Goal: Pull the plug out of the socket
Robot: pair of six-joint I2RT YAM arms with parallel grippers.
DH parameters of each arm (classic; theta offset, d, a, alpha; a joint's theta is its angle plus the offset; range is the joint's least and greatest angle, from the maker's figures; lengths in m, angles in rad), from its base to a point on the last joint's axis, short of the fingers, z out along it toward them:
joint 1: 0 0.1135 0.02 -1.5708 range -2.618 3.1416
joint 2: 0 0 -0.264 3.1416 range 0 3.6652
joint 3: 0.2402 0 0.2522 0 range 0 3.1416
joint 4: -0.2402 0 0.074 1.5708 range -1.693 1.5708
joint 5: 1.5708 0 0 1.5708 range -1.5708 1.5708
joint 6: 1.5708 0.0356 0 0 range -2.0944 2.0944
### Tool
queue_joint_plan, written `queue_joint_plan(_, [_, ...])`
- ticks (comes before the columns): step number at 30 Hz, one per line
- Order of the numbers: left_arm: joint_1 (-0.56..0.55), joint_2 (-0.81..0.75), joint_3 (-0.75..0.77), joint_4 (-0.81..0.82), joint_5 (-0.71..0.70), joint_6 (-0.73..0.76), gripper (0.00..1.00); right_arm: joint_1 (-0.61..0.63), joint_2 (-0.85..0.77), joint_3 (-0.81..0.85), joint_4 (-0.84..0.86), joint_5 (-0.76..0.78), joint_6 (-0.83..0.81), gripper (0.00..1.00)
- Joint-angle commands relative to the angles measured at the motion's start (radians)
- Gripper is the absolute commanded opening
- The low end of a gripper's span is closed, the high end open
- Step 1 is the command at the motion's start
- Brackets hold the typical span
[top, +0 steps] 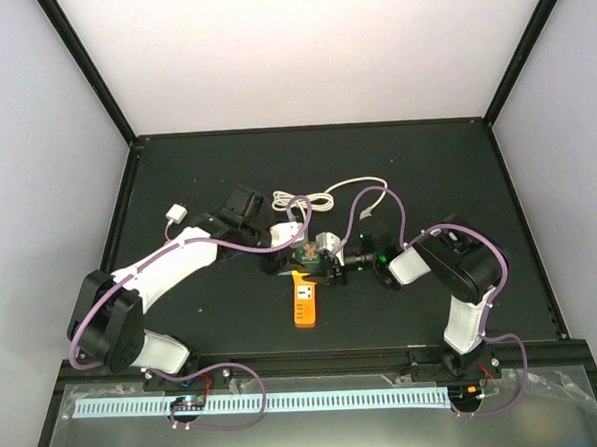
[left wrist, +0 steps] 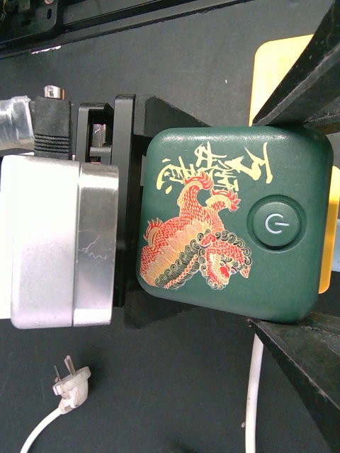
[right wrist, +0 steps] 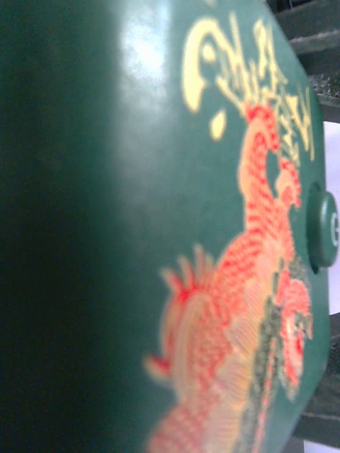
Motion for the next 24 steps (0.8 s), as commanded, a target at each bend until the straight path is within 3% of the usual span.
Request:
queue_joint_plan(1, [-0.005, -0.037, 0.009, -0.035, 0.016, -0.008, 0.28, -0.003, 0.017, -0.003, 0.05, -0.008, -0.015, 0.54])
queue_joint_plan(12, [-0.005, -0.107, 0.006, -0.009, 0.065, -0.033, 0.18, -0.002, 0.044, 0.019, 0.035, -0.007, -0.002, 0.36])
queue_joint_plan(24, [0.0, -0.124, -0.02, 0.0, 0.039, -0.022, 0.14, 0.003, 0.069, 0.057, -0.049, 0.024, -0.031, 0.26])
